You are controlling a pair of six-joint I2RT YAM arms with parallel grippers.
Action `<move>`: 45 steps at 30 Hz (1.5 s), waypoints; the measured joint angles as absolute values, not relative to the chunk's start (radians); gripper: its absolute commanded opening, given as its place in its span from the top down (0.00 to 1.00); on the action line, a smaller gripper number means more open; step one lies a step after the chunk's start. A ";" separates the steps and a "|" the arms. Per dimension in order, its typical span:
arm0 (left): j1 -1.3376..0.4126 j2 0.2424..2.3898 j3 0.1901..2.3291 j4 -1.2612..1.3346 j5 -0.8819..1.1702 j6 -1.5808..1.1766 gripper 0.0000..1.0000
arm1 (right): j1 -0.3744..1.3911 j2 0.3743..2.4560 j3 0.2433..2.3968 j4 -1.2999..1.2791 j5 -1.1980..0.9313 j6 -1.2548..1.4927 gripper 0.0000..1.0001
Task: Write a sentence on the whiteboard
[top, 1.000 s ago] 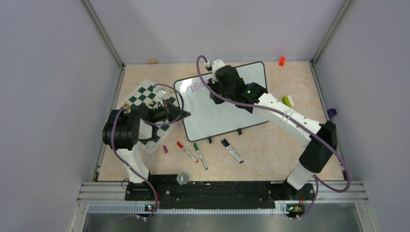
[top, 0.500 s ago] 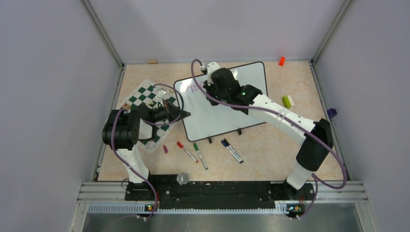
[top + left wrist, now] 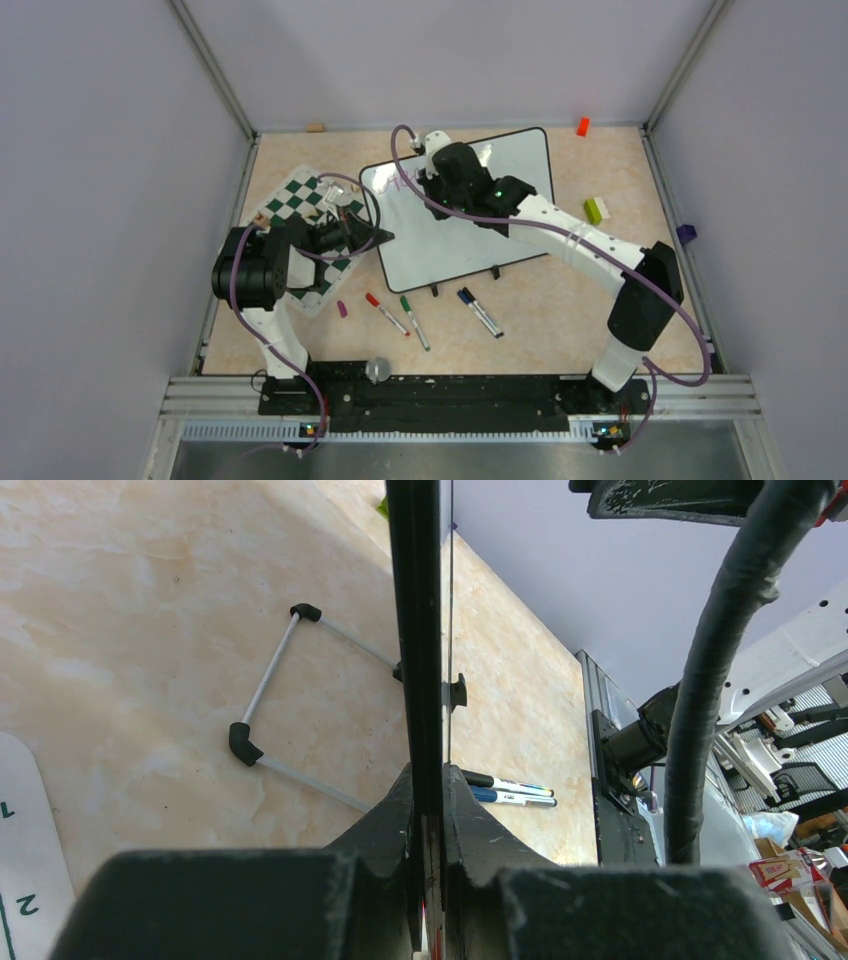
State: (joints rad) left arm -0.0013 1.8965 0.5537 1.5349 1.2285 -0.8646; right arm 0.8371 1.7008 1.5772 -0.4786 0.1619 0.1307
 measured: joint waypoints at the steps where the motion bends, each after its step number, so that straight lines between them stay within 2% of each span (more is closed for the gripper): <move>1: -0.001 1.897 0.554 1.535 1.229 -0.865 1.00 | 0.837 1.704 1.577 -0.478 0.162 0.131 1.00; 45: -0.001 1.897 0.554 1.523 1.222 -0.866 1.00 | 0.851 1.716 1.534 -0.492 0.130 0.160 1.00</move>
State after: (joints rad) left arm -0.0006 1.8965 0.5537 1.5230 1.2224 -0.8661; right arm 0.8509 1.7157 1.5341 -0.4923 0.1299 0.1604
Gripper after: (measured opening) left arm 0.100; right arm 0.093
